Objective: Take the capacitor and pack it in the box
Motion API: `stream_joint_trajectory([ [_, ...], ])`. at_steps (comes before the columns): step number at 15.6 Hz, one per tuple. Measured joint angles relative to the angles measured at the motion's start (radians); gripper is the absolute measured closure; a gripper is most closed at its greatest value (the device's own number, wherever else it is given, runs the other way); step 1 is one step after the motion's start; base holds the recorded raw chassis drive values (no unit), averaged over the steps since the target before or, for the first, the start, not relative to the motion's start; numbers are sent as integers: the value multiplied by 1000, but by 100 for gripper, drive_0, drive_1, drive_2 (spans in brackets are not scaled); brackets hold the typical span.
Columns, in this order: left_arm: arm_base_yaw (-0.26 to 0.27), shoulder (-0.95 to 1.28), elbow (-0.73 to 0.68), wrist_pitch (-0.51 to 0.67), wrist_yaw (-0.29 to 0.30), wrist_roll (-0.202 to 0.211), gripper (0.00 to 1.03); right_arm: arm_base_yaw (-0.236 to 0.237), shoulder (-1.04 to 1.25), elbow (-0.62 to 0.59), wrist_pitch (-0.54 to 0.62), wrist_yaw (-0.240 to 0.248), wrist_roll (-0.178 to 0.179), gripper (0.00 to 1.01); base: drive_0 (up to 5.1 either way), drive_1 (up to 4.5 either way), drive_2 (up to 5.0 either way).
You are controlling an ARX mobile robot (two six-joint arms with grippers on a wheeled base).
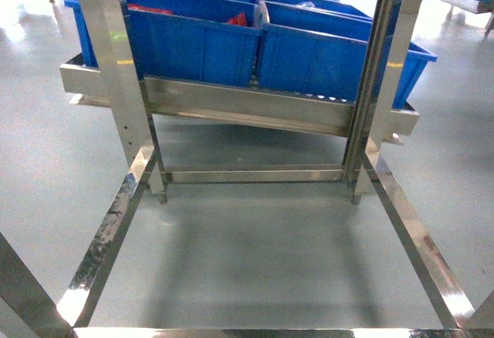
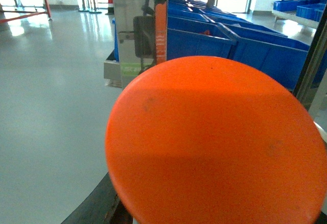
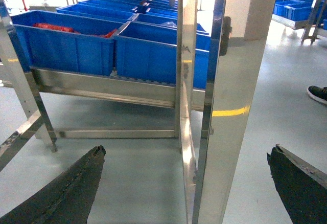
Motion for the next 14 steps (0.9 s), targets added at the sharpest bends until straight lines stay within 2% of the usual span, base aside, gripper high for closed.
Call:
stream_joint_trajectory([
  [6, 0, 0, 0, 0, 0, 0, 59, 0, 0, 0, 0, 0, 0, 3, 0, 0, 0],
  [14, 0, 0, 0, 0, 0, 0, 59, 0, 0, 0, 3, 0, 0, 3, -476, 264, 264],
])
